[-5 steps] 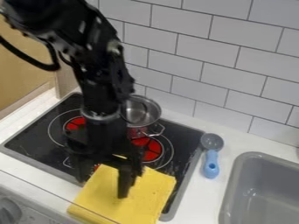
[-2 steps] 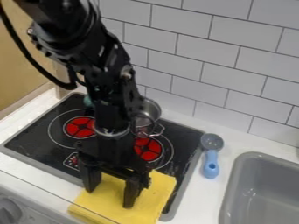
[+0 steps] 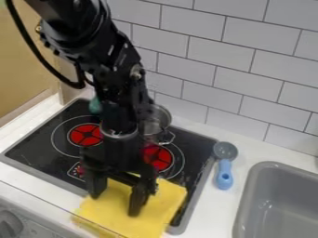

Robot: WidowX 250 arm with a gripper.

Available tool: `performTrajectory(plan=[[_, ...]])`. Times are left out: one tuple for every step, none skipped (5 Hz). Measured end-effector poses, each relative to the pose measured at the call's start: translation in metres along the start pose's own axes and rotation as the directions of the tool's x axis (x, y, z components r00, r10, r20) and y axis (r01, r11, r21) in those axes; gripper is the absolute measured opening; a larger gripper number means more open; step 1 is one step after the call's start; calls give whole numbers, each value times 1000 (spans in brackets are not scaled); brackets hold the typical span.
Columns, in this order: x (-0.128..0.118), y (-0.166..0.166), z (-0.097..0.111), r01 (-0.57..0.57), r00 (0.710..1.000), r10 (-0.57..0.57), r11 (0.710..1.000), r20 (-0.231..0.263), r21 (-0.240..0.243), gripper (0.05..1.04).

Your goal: Move the yellow cloth to the lower left side of the burner

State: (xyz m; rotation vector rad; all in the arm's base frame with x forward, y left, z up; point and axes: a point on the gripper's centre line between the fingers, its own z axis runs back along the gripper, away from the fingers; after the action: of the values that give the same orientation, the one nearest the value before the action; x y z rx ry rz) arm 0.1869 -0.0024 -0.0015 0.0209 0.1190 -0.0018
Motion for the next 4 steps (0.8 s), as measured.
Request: performTrajectory(plan=[[7, 27, 1, -51, 999, 51, 998, -10, 25, 999], [11, 38, -1, -38, 999, 39, 998, -26, 52, 999], [16, 47, -2, -32, 999, 34, 998, -39, 50, 999], [41, 93, 2, -53, 999, 54, 994, -5, 99, 999]])
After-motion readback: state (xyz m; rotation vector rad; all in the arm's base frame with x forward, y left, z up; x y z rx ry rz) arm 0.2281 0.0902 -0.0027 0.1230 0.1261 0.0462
